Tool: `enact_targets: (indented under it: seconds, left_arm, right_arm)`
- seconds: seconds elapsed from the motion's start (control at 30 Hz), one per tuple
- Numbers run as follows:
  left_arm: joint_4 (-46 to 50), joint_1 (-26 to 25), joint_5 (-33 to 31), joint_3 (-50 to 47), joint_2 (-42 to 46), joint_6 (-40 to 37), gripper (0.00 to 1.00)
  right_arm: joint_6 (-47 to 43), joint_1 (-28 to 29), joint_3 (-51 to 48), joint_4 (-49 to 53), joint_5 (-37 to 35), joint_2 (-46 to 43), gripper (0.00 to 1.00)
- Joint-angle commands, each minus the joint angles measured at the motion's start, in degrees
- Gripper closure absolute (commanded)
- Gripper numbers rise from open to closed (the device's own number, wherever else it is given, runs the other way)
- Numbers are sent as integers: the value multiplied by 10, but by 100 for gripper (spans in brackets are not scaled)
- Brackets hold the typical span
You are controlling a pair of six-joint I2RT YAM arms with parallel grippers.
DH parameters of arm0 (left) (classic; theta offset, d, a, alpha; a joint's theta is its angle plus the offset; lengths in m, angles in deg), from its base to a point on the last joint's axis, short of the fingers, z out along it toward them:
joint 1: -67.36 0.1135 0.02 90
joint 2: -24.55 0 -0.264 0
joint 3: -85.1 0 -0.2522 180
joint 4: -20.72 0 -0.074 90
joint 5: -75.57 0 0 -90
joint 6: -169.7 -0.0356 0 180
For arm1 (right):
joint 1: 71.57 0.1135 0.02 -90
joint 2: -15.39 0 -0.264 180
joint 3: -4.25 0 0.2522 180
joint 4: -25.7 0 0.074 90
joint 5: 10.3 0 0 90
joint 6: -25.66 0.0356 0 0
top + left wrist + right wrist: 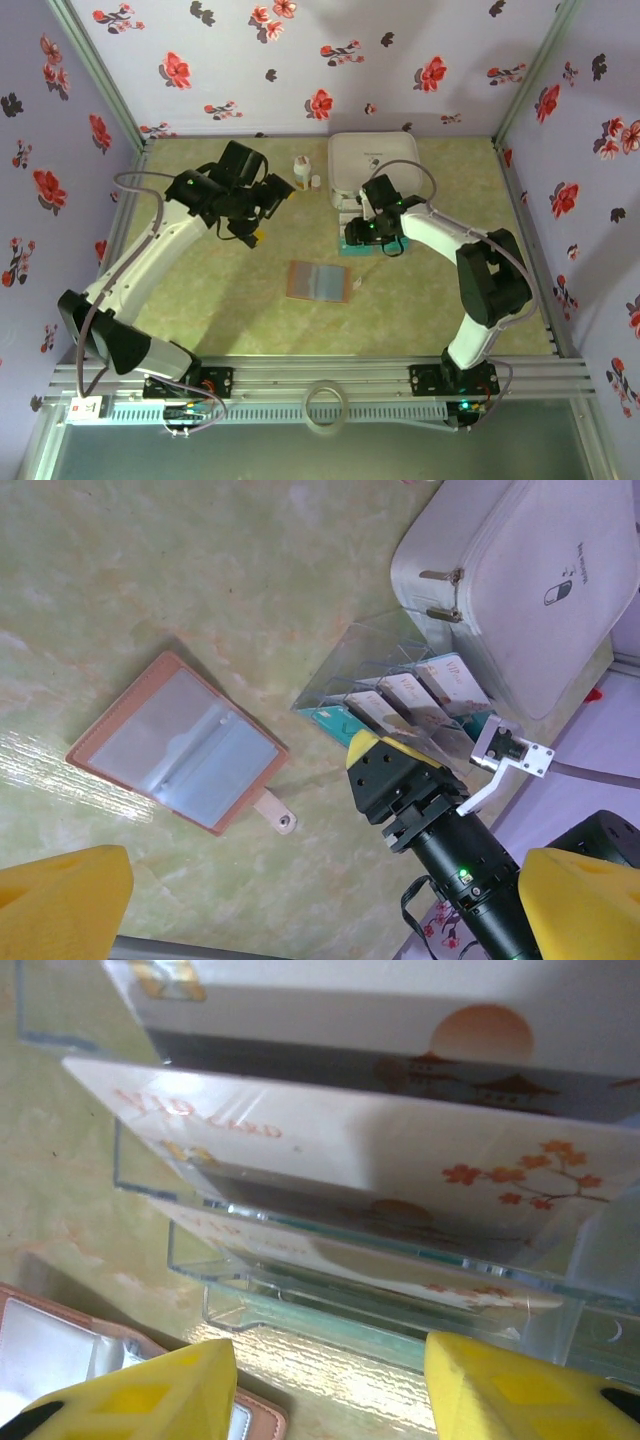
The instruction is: Put the credit cards into the card holder
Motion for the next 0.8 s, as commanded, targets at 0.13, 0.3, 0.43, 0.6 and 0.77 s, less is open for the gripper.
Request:
enact_targets:
  seconds: [0.13,0.3,0.43,0.6,0.77]
  left_arm:
    - [9,0,-9,16,1,-9,0]
    - [-22,-5,-14,-2,23,-5,0]
    - [3,-2,-33,42,1,-24,0]
    - [-2,-5,-33,9,2,-32,0]
    - [-45,-2,-36,-82,35,-65,0]
  right_arm:
    - [-18,4,20,10,1,0,48]
    - [-30,1,12,24,-26,-33,48]
    - [-49,2,22,33,-21,-29,48]
    - [-76,11,42,39,-19,-16,48]
    - [-113,29,59,45,-31,-1,48]
